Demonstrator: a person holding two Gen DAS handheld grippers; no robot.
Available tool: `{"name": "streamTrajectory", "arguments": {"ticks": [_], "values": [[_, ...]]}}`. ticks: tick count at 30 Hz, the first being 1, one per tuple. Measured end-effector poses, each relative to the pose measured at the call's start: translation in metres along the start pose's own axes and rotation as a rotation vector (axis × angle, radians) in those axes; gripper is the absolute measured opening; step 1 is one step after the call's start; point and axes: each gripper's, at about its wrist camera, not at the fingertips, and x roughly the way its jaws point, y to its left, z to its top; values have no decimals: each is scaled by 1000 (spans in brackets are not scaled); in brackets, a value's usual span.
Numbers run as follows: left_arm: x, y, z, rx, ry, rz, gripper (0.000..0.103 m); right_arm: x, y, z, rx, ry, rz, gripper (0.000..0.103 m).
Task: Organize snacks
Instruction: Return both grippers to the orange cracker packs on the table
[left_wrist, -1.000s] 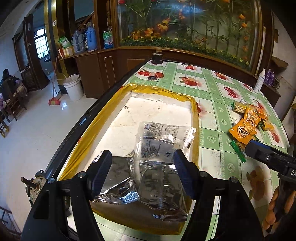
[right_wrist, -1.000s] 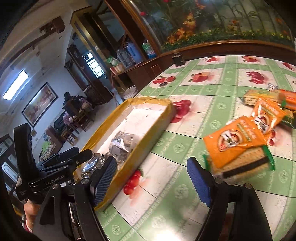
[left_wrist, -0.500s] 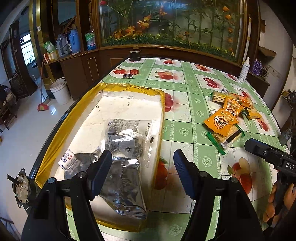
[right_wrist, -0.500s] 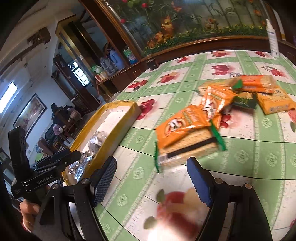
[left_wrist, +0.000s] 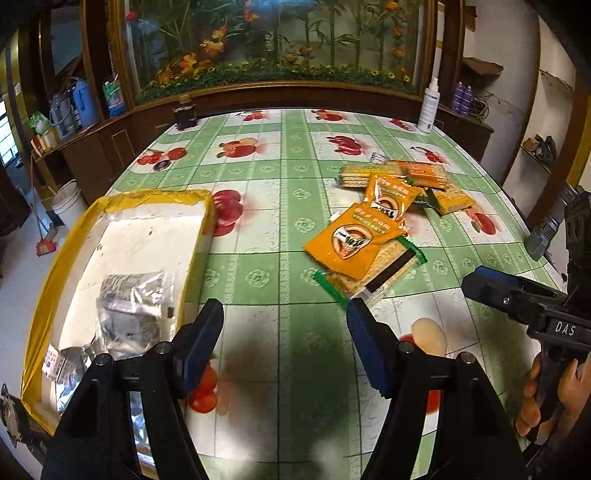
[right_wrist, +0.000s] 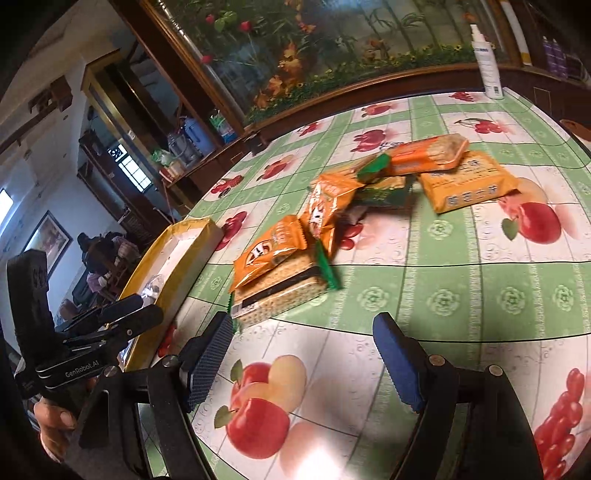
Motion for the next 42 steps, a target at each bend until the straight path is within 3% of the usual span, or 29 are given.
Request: {"name": "streamTrajectory", "arguments": {"ticks": [14,29,42], "values": [[34,-28,29,50,54,-96,68,-7,-28,4,29,-12,-54,81],[73,-37,54,127,103,-178,68,-4,-54,52,-61,-57,-298,87],[93,-45,57,208,137,-260,68,37,-80,93,-150,-5,-406,87]]}}
